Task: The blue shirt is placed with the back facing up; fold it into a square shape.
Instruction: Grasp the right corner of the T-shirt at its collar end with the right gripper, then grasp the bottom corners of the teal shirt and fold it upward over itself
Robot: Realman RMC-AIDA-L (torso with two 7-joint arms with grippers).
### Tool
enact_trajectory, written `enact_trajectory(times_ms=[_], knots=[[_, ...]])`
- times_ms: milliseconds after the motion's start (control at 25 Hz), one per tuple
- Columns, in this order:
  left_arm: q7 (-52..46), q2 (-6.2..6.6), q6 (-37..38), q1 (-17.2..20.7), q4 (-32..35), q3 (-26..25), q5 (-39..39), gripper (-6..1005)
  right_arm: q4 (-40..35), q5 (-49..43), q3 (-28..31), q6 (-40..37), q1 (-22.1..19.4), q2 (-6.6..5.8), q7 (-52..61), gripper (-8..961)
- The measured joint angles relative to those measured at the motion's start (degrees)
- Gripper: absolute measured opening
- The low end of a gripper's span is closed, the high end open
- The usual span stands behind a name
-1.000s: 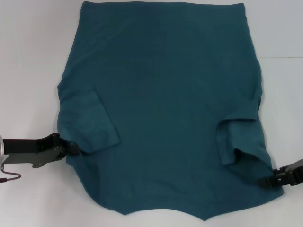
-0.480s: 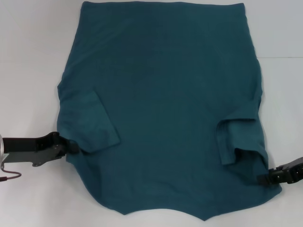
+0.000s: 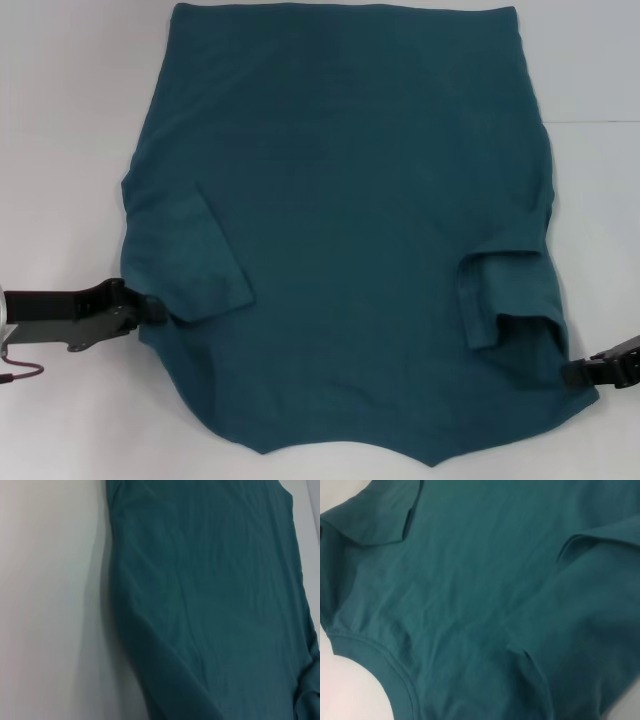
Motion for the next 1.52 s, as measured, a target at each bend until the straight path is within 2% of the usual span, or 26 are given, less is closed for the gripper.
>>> enact_trajectory(times_ms=[160,360,560,720,960,1080,1240,1400,1520], knots=[[0.9,0.39,2.3,0.0,0.5,0.2,0.0,17,-0.5,0.2,0.1,-2.4,-0.2,-0.95,0.6,20],[2.5,1.42,8.3,0.3,1.1,0.1,0.5,17,-2.8,-0.2,-0.1,-7.3,-0.9,-2.55,2.7,20],[3.3,1.86,14.5,1.4,3.6,0.1,2.4,18,-3.0,-1.2,-0.1,-12.7,-1.2,-3.92,3.5,20],[5.4,1.91,19.9,2.7,4.8,0.3,4.8,18,-2.8,-3.9,-0.4,-16.4,-1.4,-3.59,3.4,20],[7.2,1.89,22.6,2.8,4.9,0.1,7.1,18,-3.4,-8.4,0.0,-17.5,-1.7,-1.23,2.8,20],[7.4,2.04,22.4,1.5,4.7,0.0,6.0,18,-4.2,-5.2,1.8,-16.5,-1.7,-1.36,2.7,19],[5.8,2.22,19.9,-1.3,3.8,-0.1,4.0,18,-4.8,0.6,6.6,-13.5,-0.8,-2.48,4.4,19],[2.4,2.6,13.0,-5.0,1.4,-0.2,3.2,18,-4.8,3.7,8.0,-7.1,0.3,-2.83,8.7,19],[0.1,2.94,5.7,-7.7,-0.4,-0.2,2.9,18,-4.5,4.7,8.0,-0.9,1.0,-2.5,11.4,19]])
